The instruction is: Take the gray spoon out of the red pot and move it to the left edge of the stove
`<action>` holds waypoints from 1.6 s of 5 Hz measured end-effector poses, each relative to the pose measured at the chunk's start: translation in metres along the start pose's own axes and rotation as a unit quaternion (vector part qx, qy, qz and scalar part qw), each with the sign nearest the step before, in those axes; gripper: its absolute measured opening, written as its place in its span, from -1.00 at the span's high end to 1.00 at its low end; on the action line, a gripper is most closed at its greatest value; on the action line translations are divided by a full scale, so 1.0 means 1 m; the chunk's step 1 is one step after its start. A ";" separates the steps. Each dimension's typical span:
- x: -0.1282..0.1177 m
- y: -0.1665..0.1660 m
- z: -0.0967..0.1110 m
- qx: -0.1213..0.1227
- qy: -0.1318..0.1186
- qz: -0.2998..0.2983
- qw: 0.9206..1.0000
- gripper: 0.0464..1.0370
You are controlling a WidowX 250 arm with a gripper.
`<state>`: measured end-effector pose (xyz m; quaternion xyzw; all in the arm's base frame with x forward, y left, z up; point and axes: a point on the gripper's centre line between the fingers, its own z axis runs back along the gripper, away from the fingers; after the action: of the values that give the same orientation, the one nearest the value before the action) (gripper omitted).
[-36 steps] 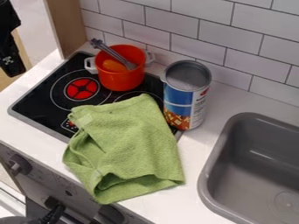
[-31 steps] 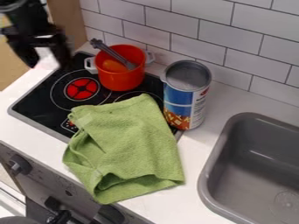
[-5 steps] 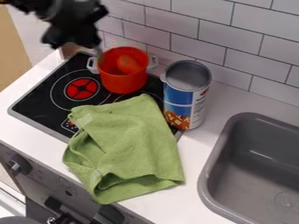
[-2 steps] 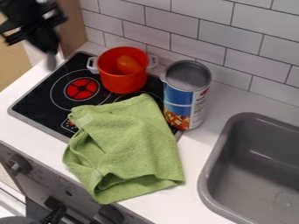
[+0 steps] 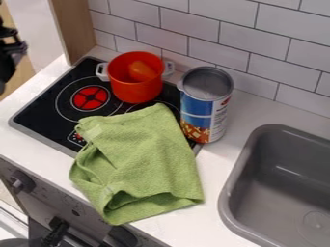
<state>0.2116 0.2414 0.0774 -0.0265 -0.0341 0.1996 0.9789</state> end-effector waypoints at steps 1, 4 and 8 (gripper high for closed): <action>0.006 0.013 -0.012 0.018 0.013 -0.031 0.999 0.96; 0.015 -0.008 -0.048 0.032 -0.004 -0.093 0.995 0.96; 0.034 -0.026 -0.062 0.075 -0.006 0.106 0.991 0.96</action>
<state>0.2576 0.2285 0.0195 0.0449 -0.0217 0.3048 0.9511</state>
